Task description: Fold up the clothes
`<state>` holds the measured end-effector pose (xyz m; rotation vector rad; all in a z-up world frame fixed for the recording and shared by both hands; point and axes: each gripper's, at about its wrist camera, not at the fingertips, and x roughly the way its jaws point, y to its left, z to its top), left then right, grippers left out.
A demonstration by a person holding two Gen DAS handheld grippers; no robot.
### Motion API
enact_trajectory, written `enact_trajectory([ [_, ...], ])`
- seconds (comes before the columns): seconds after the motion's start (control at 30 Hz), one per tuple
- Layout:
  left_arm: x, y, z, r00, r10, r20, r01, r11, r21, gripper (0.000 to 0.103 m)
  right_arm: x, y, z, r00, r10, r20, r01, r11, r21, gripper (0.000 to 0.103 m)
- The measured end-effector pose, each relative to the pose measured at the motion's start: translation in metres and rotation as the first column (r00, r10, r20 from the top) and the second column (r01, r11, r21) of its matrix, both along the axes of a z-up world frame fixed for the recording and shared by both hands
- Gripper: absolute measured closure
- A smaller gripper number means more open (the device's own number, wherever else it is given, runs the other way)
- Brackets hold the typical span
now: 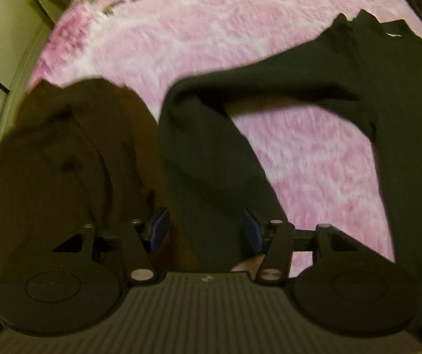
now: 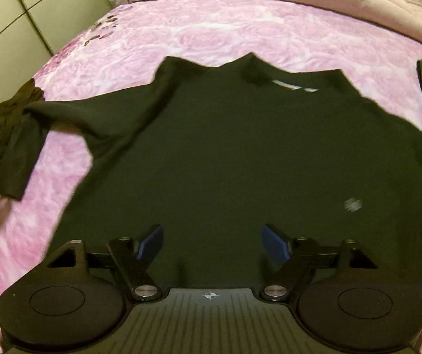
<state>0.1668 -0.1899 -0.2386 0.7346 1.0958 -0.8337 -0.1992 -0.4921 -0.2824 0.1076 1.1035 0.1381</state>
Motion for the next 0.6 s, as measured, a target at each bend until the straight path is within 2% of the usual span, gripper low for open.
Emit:
enact_trajectory([
  [0.1,0.008,0.015,-0.017,0.998,-0.022,-0.053,0.022,1.0,-0.008,0.055,-0.001,0.05,-0.003,0.999,-0.033,-0.017,0.033,0.999,0.021,0.026],
  [0.13,0.012,0.018,-0.024,0.996,-0.024,-0.085,0.022,1.0,-0.019,0.061,0.0,0.067,-0.004,0.999,-0.029,-0.019,0.03,0.999,0.023,0.026],
  [0.2,0.019,0.022,-0.035,0.989,-0.017,-0.145,0.011,0.999,-0.042,0.086,0.006,0.101,-0.009,0.999,-0.021,-0.032,0.021,0.999,0.027,0.026],
  [0.23,0.022,0.023,-0.035,0.985,-0.018,-0.169,0.008,0.998,-0.055,0.103,0.01,0.115,-0.012,0.999,-0.018,-0.042,0.02,0.999,0.035,0.026],
  [0.33,0.032,0.032,-0.013,0.973,-0.05,-0.226,0.022,0.992,-0.125,0.103,0.022,0.154,-0.016,0.998,-0.015,-0.063,0.019,0.998,0.067,0.026],
  [0.43,0.053,0.053,0.033,0.973,-0.058,-0.224,0.019,0.984,-0.175,0.103,0.032,0.183,-0.01,0.998,0.018,-0.057,-0.014,0.997,0.07,0.026],
  [0.5,0.073,0.068,0.064,0.987,-0.068,-0.146,0.042,0.984,-0.174,0.103,0.036,0.201,-0.006,0.997,0.044,-0.057,-0.04,0.996,0.075,0.026],
  [0.6,0.113,0.083,0.089,0.999,-0.045,-0.02,0.042,0.989,-0.139,0.103,0.042,0.219,-0.002,0.995,0.084,-0.052,-0.079,0.993,0.082,0.026],
])
